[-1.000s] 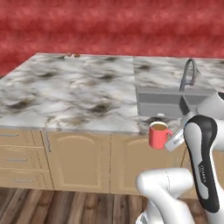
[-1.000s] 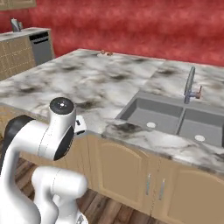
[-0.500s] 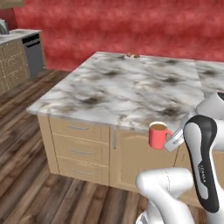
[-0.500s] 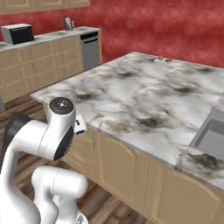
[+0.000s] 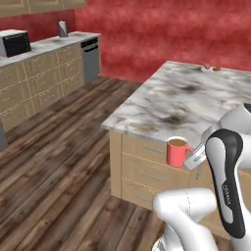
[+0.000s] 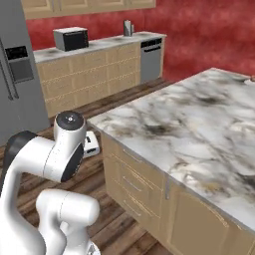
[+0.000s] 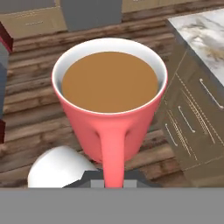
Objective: Pick up the brewed coffee from the coffee machine and place it next to the breakfast plate on the dining counter.
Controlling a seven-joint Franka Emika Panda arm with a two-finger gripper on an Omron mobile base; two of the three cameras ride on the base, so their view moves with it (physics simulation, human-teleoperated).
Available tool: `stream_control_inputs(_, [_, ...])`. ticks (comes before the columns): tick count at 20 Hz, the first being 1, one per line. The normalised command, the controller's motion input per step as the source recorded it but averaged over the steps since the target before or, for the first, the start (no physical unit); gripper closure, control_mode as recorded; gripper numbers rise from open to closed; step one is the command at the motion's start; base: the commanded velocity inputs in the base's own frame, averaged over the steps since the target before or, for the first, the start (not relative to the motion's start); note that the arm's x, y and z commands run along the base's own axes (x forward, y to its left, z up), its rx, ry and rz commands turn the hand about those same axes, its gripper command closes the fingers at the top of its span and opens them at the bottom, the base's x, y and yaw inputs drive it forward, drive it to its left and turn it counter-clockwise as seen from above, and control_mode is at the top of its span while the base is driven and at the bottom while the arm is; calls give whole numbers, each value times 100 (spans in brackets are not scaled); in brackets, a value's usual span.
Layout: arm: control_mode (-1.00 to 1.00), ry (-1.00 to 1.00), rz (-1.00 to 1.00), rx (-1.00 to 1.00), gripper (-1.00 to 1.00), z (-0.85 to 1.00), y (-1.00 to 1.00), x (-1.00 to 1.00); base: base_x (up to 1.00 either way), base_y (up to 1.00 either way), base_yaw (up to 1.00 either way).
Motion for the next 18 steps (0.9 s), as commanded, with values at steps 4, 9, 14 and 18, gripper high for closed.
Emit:
stream_control_inputs(4, [100,0,0,0,100,0,0,0,76,100,30])
stream_control_inputs(9, [100,0,0,0,100,0,0,0,96,100,24])
stream_control_inputs(14, [100,0,0,0,100,0,0,0,100,88,8])
stream_control_inputs(18, [100,0,0,0,100,0,0,0,100,60,-21])
